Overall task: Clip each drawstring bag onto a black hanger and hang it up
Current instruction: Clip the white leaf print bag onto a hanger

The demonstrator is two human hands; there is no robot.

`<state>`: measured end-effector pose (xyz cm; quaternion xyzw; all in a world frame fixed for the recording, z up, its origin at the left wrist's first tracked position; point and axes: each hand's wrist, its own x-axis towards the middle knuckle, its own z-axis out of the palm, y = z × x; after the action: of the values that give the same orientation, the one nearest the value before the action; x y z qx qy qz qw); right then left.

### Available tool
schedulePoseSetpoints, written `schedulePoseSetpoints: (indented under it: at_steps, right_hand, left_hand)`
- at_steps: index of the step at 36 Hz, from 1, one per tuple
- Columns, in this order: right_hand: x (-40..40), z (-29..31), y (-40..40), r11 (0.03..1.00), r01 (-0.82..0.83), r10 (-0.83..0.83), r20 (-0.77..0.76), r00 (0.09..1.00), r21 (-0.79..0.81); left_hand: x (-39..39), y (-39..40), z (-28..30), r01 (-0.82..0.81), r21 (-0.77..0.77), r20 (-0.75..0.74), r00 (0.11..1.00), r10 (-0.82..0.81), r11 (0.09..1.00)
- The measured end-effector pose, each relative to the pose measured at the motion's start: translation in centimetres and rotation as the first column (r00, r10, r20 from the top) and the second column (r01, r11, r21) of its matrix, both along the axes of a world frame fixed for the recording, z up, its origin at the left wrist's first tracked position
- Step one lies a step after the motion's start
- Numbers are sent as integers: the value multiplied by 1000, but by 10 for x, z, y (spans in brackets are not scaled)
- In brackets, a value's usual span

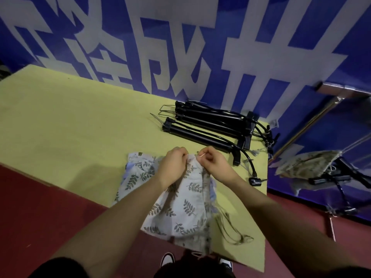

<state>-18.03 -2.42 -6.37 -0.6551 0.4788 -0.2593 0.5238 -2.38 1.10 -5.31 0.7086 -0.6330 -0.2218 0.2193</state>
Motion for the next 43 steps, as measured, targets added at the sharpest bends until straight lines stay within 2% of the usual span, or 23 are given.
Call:
schedulePoseSetpoints:
  at_steps: [5,9,14,18,22,26,31,34,39,41,43]
  right_hand:
    - [12,18,-11,997,-77,78,-53,996,15]
    - [19,29,-20,997,23,-29,-74,997,-75]
    - [20,37,-32,982,130,-143,-92,985,-135]
    - [19,35,-37,986,150,-156,-75,985,-79]
    - [12,37,-38,988,150,-152,-70,986,-32]
    - [-1,37,-35,988,79,-80,4,997,135]
    - [-10,27,-29,955,-64,78,-37,996,289]
    - [-4,19,-27,976,-68,90,-99,991,208]
    - [4,4,-35,990,103,-128,-284,950,-99]
    - [4,2,-38,988,125,-144,-265,954,-87]
    - [5,3,-39,995,102,-103,-174,979,-12]
  left_hand:
    - [15,-14,14,5,-74,-22,1000,-6,997]
    - [14,-15,26,-3,-139,-27,1000,-1,990]
    - [5,-13,47,139,-190,133,984,-115,972]
    - [-15,-9,40,231,-84,332,924,-192,969]
    - [-32,-13,27,146,32,438,887,-146,989]
    - [-38,-15,24,84,76,402,909,-108,994]
    - [-22,-17,24,10,50,289,957,-24,999]
    - [-10,-12,21,14,81,255,966,-35,997]
    - [-2,-2,17,107,64,351,928,-123,992]
    - [1,-1,19,131,89,367,917,-155,987]
    - [8,-3,20,165,112,360,912,-195,980]
